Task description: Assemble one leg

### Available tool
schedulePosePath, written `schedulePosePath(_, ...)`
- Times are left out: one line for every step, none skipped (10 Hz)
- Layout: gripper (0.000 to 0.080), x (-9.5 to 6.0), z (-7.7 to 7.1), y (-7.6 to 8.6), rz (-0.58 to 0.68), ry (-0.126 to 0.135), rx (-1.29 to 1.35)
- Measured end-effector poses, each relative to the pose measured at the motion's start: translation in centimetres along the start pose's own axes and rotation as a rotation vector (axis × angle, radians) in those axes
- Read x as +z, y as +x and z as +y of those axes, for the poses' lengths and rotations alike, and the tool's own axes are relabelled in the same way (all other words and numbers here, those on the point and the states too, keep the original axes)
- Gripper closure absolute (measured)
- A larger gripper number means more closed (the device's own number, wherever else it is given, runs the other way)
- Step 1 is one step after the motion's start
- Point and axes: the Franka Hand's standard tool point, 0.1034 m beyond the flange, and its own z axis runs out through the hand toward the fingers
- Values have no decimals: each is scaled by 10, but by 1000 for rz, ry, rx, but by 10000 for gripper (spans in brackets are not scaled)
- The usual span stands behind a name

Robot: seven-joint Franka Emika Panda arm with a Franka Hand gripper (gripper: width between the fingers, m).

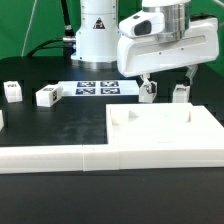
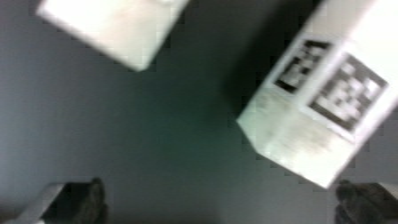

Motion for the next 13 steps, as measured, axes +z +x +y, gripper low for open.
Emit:
schedulePosePath(151,0,-1,0,-1,5,60)
schedulePosePath(151,0,-1,0,-1,8,111)
schedulePosePath(151,1,-2,-1,-3,15,218)
schedulePosePath(151,1,-4,-1,-5,21,287)
schedulePosePath(151,1,-5,-2,-7,24,330)
schedulePosePath(151,2,-10,-4,-13,30,437)
schedulePosePath(151,3,-20,-6,-16,28,442)
schedulePosePath(151,5,-27,-9,-24,27,428)
schedulePosePath(151,5,-29,-10,-40,27,432)
schedulePosePath(151,6,-32,-12,-45,26,424)
schedulePosePath(151,7,-32,-16,-99,21,406)
schedulePosePath(151,5,-28,-17,-220,30,392)
schedulePosePath(151,4,-26,-15,-291,42,381)
